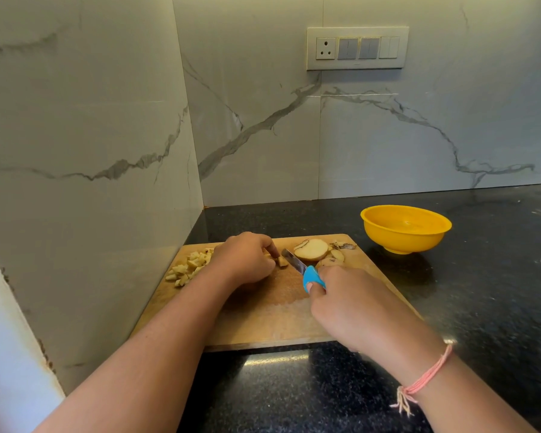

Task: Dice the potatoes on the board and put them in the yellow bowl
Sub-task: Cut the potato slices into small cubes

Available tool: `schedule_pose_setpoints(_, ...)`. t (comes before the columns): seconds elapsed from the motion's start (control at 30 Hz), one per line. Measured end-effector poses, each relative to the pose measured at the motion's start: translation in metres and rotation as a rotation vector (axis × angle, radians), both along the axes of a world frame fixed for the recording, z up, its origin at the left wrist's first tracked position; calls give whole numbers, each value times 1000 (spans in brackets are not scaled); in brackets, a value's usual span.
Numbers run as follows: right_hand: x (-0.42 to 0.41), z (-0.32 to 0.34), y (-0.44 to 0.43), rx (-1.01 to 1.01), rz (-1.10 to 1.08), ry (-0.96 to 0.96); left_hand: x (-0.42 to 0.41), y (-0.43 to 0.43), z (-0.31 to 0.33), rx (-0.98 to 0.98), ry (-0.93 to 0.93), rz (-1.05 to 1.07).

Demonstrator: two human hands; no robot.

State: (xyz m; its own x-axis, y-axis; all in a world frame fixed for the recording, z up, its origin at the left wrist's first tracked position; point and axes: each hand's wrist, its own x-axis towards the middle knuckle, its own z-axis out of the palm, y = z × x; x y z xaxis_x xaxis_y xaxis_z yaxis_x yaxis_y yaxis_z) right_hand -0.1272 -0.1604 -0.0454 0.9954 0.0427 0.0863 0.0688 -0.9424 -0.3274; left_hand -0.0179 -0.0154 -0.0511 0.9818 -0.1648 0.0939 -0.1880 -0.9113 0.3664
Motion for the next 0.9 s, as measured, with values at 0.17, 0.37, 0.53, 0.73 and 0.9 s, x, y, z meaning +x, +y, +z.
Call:
schedule_pose_setpoints(0.17, 5, 0, 4, 29, -10, 54, -1, -2, 0, -74, 1, 23)
schedule_pose_setpoints(0.37, 12, 6, 4, 90, -21, 97, -1, -3, -1, -91, -2, 17)
schedule_pose_setpoints(0.53, 16, 3, 6, 124, -34, 122, 0, -5, -2, -101, -9, 27)
schedule_pose_setpoints(0.73, 2, 6, -3, 119, 6, 183, 3, -5, -6, -72, -44, 60)
schedule_pose_setpoints(0.9, -17, 14, -10, 43, 17, 191, 8, -5, -9, -65, -47, 73)
